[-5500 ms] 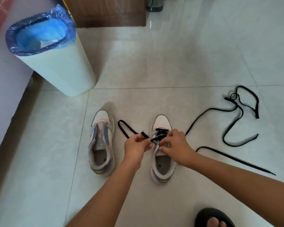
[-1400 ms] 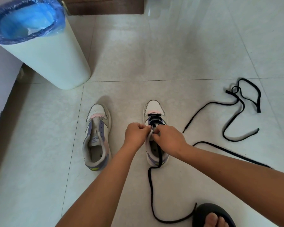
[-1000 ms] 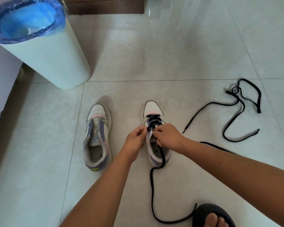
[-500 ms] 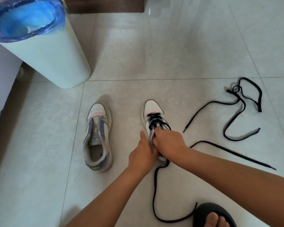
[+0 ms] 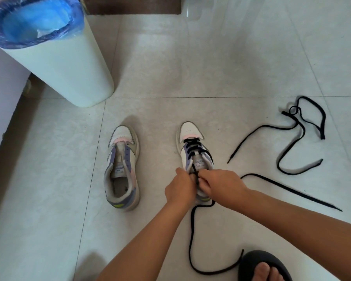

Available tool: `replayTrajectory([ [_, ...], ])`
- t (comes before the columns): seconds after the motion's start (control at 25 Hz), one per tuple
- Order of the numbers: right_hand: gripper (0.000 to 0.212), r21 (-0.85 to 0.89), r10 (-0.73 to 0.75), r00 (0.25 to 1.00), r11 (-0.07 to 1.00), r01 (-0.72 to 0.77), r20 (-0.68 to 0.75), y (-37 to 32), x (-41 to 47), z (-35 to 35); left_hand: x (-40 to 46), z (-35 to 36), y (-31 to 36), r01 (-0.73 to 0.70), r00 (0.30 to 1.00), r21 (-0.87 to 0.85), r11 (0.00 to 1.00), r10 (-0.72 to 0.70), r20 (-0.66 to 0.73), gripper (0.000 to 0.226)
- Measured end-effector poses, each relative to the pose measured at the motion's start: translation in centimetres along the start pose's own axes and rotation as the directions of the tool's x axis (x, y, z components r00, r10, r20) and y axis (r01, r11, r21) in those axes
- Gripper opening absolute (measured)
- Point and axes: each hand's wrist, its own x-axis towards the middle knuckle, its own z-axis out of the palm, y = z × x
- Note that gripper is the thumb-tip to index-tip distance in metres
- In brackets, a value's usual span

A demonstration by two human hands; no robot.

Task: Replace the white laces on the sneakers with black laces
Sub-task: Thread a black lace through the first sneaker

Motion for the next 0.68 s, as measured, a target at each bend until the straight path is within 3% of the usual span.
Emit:
replayTrajectory([
  [0.12, 0.025, 0.192, 0.006, 1.0, 0.981, -0.007, 0.002, 0.9, 0.5, -1.2, 0.2, -0.5, -0.2, -0.022, 1.0, 0.097, 0.995, 0.021, 0.013, 0.024],
  [0.24, 0.025, 0.402, 0.21, 0.967, 0.906, -0.135, -0.147, 3.7, 2.0, -1.6, 0.3, -0.6, -0.5, -0.025, 0.999, 0.129, 0.991, 0.021, 0.034, 0.028],
  [0.4, 0.032, 0.019, 0.138, 0.99, 0.99, -0.137, -0.023, 4.4, 4.3, 0.0, -0.1, -0.5, -0.6, -0.018, 0.999, 0.092, 0.996, 0.014, 0.049, 0.021],
  [0.48, 0.029, -0.049, 0.113, 0.993, 0.992, -0.114, -0.018, 4.0, 5.0, 0.5, -0.2, -0.5, -0.7, -0.018, 0.999, 0.078, 0.997, 0.014, 0.045, 0.021],
  [0.56, 0.022, 0.18, 0.185, 0.98, 0.969, -0.168, -0.08, 3.6, 5.2, 0.3, -0.2, -0.5, -0.7, -0.021, 0.999, 0.072, 0.997, 0.018, 0.041, 0.02],
  [0.68, 0.014, 0.564, 0.353, 0.931, 0.79, -0.242, -0.095, 3.4, 5.0, -0.1, -0.2, -0.4, -0.6, -0.025, 0.999, 0.079, 0.997, 0.023, 0.025, 0.02],
])
